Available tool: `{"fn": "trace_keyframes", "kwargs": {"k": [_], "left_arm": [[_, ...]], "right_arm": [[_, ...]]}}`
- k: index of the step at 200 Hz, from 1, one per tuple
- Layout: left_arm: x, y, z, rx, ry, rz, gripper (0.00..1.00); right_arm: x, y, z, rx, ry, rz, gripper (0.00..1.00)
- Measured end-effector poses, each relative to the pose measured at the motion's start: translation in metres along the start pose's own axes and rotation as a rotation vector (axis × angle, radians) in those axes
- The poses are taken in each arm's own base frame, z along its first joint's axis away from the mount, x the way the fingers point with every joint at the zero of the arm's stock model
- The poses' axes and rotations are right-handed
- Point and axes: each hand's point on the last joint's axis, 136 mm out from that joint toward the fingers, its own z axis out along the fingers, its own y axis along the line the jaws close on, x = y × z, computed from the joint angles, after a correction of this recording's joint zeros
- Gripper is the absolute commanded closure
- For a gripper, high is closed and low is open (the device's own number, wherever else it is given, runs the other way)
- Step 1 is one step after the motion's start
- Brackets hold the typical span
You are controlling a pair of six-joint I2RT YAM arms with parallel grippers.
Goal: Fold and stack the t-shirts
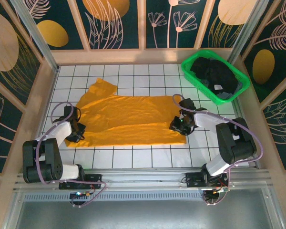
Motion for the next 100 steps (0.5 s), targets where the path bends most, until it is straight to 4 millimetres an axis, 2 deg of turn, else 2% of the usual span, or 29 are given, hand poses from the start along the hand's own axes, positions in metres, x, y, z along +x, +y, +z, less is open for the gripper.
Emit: {"fn": "trace_keyframes", "kwargs": {"k": [11, 28, 44, 58, 78, 100], "left_arm": [[0.0, 0.005, -0.002, -0.022, -0.001, -0.013, 0.74], [-0.002, 0.01, -0.009, -0.062, -0.001, -0.02, 0.63], [-0.017, -0.01, -0.023, -0.023, -0.026, -0.026, 0.59], [-0.04, -0.052, -0.04, 0.06, -0.06, -0.007, 0.59], [-0.082, -0.134, -0.059, 0.185, -0.115, 0.065, 0.62], [-0.111, -0.221, -0.061, 0.289, -0.167, 0.184, 0.62]], "right_arm": [[0.005, 0.0, -0.001, 0.006, 0.02, 0.001, 0.62], [0.006, 0.0, -0.006, 0.025, 0.034, 0.003, 0.55], [-0.001, 0.0, -0.014, 0.061, 0.018, -0.006, 0.52], [-0.018, 0.01, -0.025, 0.064, -0.034, -0.025, 0.5], [-0.061, 0.044, -0.047, 0.006, -0.159, -0.082, 0.5], [-0.11, 0.081, -0.061, -0.068, -0.272, -0.127, 0.51]]}}
